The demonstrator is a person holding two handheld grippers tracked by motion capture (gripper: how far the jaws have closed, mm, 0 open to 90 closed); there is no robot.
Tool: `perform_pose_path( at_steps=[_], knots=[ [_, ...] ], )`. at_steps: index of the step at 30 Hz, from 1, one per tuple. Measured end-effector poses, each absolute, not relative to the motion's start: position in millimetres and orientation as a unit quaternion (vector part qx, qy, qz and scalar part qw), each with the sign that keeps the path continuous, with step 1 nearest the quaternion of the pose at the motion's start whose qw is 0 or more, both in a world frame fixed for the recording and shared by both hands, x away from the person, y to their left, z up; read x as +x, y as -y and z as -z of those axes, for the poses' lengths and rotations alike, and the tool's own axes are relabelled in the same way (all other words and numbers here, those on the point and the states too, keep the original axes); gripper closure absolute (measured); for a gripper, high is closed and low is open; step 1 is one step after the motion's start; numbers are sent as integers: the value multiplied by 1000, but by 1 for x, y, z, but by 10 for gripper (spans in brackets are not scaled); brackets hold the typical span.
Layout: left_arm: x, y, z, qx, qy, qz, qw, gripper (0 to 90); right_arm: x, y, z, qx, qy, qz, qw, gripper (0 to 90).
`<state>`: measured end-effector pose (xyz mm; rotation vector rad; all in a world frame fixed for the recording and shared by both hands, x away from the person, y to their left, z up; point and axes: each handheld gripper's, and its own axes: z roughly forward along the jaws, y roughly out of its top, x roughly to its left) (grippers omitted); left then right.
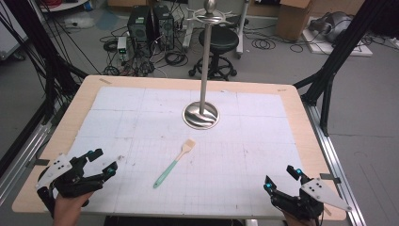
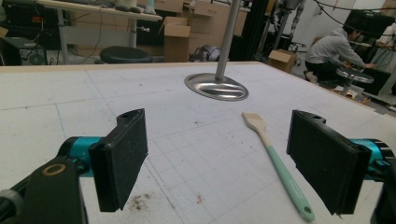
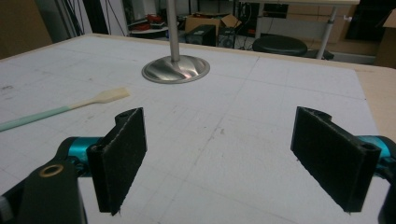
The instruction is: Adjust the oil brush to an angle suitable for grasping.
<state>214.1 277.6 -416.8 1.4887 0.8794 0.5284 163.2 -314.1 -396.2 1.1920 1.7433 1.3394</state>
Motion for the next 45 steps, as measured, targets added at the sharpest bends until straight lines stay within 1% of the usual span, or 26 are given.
perform_pose_path(
  at_steps=[9,11,12,14,15,17,19,20,21,24,25,26,27,28,29,30,31,33,34,35,36,38,40,45],
  knots=[
    [215,-277,419,648,-390,-225,614,207,164,318,397,456,-658,-510,315,172],
    [216,-275,419,649,-393,-221,613,190,164,318,397,457,-659,-509,313,172],
    [218,-271,419,657,-391,-207,610,178,164,318,397,455,-660,-509,313,172],
    [219,-269,419,662,-389,-201,609,175,164,318,398,453,-663,-508,312,172],
    [220,-262,420,671,-385,-189,605,175,164,318,398,454,-663,-508,312,172],
    [221,-258,419,675,-382,-184,604,179,163,318,398,455,-662,-508,311,172],
    [220,-245,419,688,-364,-179,602,182,163,317,398,454,-661,-509,312,172],
    [220,-245,419,688,-364,-179,602,191,163,317,398,454,-661,-509,312,172],
    [220,-236,419,700,-351,-170,599,213,164,316,398,453,-664,-507,313,173],
    [221,-226,421,710,-343,-163,594,229,165,314,398,451,-669,-503,311,173],
    [221,-217,423,719,-329,-151,593,256,165,312,397,451,-670,-502,310,174],
    [221,-217,423,719,-329,-151,593,295,164,311,397,451,-670,-502,310,174],
    [220,-212,424,723,-322,-146,594,363,164,311,397,449,-672,-501,310,175],
    [219,-207,424,727,-313,-139,595,363,164,311,397,449,-672,-501,310,175],
    [220,-201,426,735,-301,-127,593,572,164,309,397,448,-673,-501,309,175],
    [221,-191,428,745,-297,-113,586,644,165,308,397,446,-673,-501,310,176],
    [221,-191,428,745,-297,-113,586,725,165,308,397,446,-673,-501,310,176],
    [221,-171,434,760,-292,-99,572,835,166,308,398,446,-675,-500,308,176],
    [221,-171,434,760,-292,-99,572,862,166,308,398,446,-675,-500,308,176],
    [222,-159,438,769,-294,-97,559,883,165,308,398,448,-677,-497,307,176],
    [222,-159,438,769,-294,-97,559,890,165,308,398,447,-674,-499,309,176],
    [225,-144,443,785,-301,-92,533,892,165,309,398,448,-673,-501,309,176],
    [226,-137,446,796,-304,-93,516,892,165,309,398,448,-675,-499,308,176],
    [228,-130,449,808,-310,-86,494,892,165,308,399,448,-677,-499,304,177]
  ],
)
